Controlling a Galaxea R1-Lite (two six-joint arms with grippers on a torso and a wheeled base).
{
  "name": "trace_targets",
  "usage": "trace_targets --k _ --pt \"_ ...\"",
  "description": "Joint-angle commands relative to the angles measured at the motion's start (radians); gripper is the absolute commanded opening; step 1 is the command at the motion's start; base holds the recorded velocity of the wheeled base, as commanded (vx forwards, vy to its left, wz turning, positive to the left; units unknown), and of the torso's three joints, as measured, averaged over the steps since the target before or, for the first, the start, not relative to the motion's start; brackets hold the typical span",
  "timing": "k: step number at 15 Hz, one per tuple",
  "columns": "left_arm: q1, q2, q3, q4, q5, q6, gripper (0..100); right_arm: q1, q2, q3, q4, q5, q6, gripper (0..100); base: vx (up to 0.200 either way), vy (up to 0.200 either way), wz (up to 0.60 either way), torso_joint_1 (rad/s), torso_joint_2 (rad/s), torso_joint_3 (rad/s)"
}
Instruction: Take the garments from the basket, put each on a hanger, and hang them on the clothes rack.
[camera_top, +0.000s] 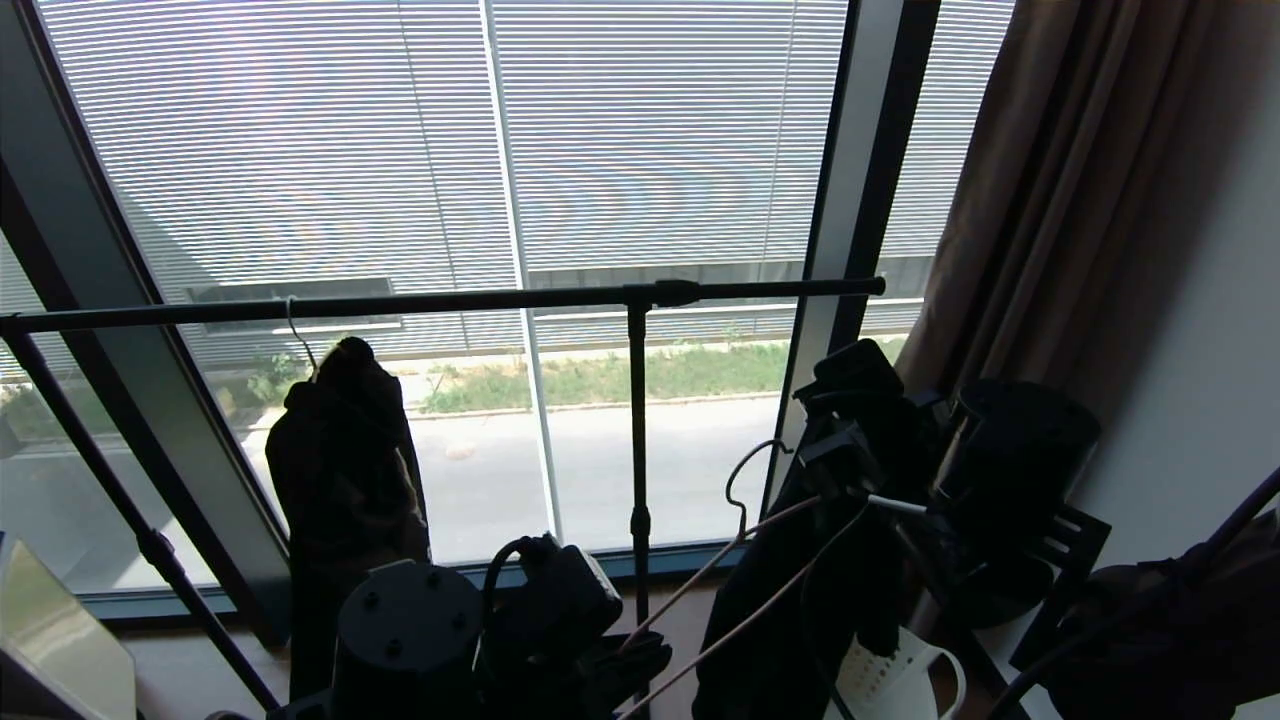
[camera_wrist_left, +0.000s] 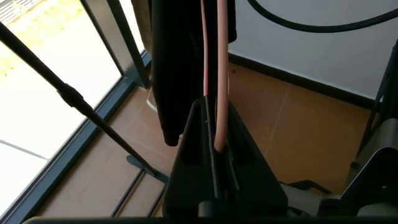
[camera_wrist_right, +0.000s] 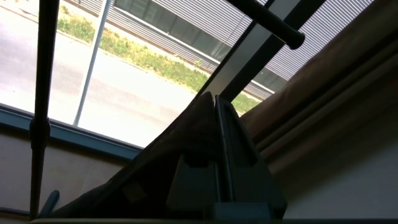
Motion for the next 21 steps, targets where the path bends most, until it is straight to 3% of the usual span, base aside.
trace_targets --k 1,7,11,21 --pt "-0.017 0.006 0.007 -0.001 -0.001 0.0 0 0.008 0.005 0.002 -0.035 0.0 -0.002 0 0.0 0.0 0.0 0.0 0.0 0.0" --pt "-0.024 0.027 -0.013 -0.001 -0.001 -0.003 0 0.084 -0.002 0.014 -0.044 -0.023 0.0 0 0.0 0.0 0.0 0.0 0.0 0.0" --pt "0.018 0.025 -0.015 -0.009 0.001 -0.026 0 0.157 -0.01 0.035 -0.093 -0.046 -0.003 0 0.0 0.0 0.0 0.0 0.0 0.0" --pt "0.07 0.027 -0.004 -0.15 0.001 -0.08 0 0.279 -0.041 0.051 -0.135 -0.105 -0.003 0 0.0 0.0 0.0 0.0 0.0 0.0"
